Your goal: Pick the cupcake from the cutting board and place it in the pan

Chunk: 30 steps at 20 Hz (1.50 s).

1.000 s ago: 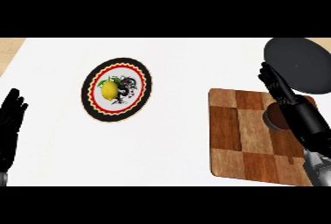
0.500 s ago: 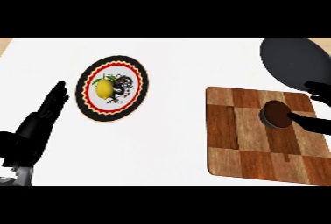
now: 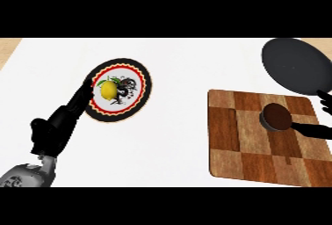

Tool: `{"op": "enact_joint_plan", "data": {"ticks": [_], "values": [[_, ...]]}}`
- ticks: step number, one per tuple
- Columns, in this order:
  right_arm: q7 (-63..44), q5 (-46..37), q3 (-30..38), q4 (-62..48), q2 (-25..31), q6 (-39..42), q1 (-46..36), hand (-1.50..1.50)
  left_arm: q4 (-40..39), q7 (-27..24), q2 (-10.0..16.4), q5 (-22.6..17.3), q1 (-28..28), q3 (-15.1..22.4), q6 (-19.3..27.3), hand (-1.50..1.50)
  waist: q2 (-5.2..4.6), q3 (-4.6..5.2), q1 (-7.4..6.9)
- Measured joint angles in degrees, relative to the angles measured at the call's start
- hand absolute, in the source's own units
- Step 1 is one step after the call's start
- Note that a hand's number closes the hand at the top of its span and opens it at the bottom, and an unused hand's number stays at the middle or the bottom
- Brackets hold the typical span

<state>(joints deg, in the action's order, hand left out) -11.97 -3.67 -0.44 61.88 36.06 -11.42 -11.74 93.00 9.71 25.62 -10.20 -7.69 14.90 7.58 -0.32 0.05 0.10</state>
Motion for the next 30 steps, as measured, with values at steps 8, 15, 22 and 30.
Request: {"op": "enact_joint_plan", "data": {"ticks": [8,15,22,30], "values": [[-18.2,-3.5,-7.5,0.4,8.5,18.1,-8.9,-1.5,-1.3,-0.1,-1.5,1.1,-1.3,0.8,-1.0,0.0,0.1,0.08,-1.24],[-32.5,1.4,-11.8,-3.2,7.9,38.9,-19.2,-1.5,-2.9,-0.3,-1.9,1.4,-3.1,0.2,-2.0,0.0,0.02,0.06,-1.73],[-38.7,2.9,-12.8,-9.4,1.7,44.4,-26.9,-1.5,-3.1,0.2,-3.4,2.2,-2.7,-0.8,-2.4,0.0,0.19,0.0,-1.15],[-40.4,-0.7,-14.8,-11.0,-1.1,45.2,-28.0,-1.5,-3.7,-0.9,-4.3,3.8,-1.5,-2.3,-3.5,0.0,0.34,-0.02,-0.44]]}}
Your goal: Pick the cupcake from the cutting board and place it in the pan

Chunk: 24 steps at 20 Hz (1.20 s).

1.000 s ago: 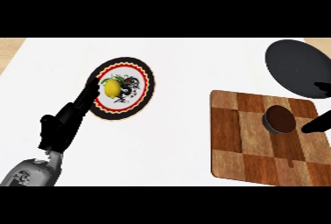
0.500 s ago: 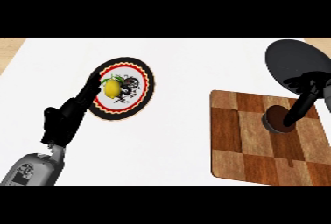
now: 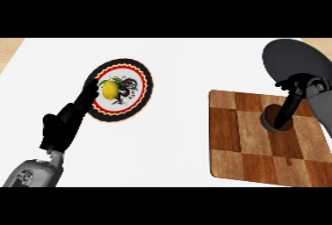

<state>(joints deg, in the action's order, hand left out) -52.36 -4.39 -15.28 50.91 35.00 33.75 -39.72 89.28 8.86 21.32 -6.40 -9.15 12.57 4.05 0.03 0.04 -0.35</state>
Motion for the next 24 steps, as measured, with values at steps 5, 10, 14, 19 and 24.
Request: {"op": "enact_joint_plan", "data": {"ticks": [5,10,14,19,24], "values": [[-0.9,-1.1,0.4,1.0,-0.4,0.4,0.9,-1.5,-0.7,-0.7,-0.6,0.6,0.8,-1.2,-1.2,0.0,0.02,0.0,0.18],[-0.2,-4.4,0.7,0.6,-1.3,0.5,2.4,-1.5,-0.7,1.0,-1.7,1.4,-0.8,-2.5,-2.0,0.0,0.0,-0.02,0.19],[0.6,-6.8,1.9,0.4,-2.2,0.5,3.5,-1.5,-0.6,1.1,-2.1,1.5,-1.0,-4.1,-3.6,0.0,-0.02,-0.04,0.17],[3.7,-10.0,2.6,-0.7,-3.7,0.9,5.3,1.5,1.1,1.7,-2.6,2.6,0.2,-5.0,-4.6,0.0,0.16,0.21,-0.05],[6.8,-12.4,2.7,-1.8,-4.1,2.2,5.0,1.5,2.8,3.3,-3.3,3.2,0.2,-5.5,-5.0,0.0,0.37,0.58,0.0]]}}
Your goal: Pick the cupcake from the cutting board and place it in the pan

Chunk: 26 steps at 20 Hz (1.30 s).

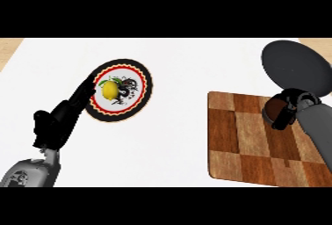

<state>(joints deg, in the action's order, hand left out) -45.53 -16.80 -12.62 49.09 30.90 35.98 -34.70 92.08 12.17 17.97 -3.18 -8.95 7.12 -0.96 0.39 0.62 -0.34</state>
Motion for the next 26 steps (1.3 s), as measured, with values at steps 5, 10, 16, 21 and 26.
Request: {"op": "enact_joint_plan", "data": {"ticks": [5,10,16,21,26], "values": [[-0.2,-1.4,0.5,1.4,-1.2,0.0,0.9,1.5,0.1,0.3,-0.7,0.5,0.4,-0.4,-0.6,0.0,0.17,0.26,0.26],[0.6,-3.8,1.7,2.8,-1.4,-0.8,1.0,1.5,-1.4,-0.7,-1.8,1.6,0.0,-1.1,-1.1,0.0,0.04,0.08,0.32],[5.2,-5.8,1.3,15.0,-0.9,-3.6,4.0,1.5,0.0,-0.5,-2.8,2.7,1.6,-0.9,-0.9,0.0,0.1,-0.47,1.12],[16.9,-9.8,-3.0,31.4,-0.8,-10.5,5.3,1.5,-0.6,-0.4,-2.0,2.4,2.4,-2.3,-0.8,0.0,0.95,-0.62,2.8],[24.2,-14.7,-2.0,46.9,2.0,-21.0,10.0,1.5,-0.2,0.2,-1.9,2.3,2.7,-3.0,-0.5,0.0,1.04,-0.69,4.08]]}}
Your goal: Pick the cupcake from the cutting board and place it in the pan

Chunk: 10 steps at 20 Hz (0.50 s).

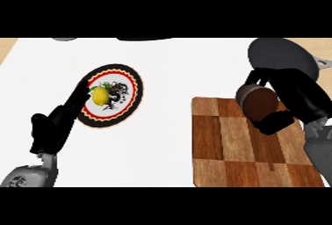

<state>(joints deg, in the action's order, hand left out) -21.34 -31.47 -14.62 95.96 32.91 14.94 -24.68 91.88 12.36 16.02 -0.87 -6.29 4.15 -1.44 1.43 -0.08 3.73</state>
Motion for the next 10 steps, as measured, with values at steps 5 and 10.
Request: {"op": "enact_joint_plan", "data": {"ticks": [5,10], "values": [[3.4,-1.4,4.9,14.1,2.1,-7.7,11.4,1.5,0.8,-1.0,-0.3,0.3,1.0,0.0,-0.2,0.0,-0.55,0.03,-0.81],[7.5,-0.2,12.1,14.8,0.4,-12.5,17.3,1.5,-0.3,-1.3,-1.1,0.9,-0.7,0.5,-1.3,0.0,-1.14,0.05,-2.48]]}}
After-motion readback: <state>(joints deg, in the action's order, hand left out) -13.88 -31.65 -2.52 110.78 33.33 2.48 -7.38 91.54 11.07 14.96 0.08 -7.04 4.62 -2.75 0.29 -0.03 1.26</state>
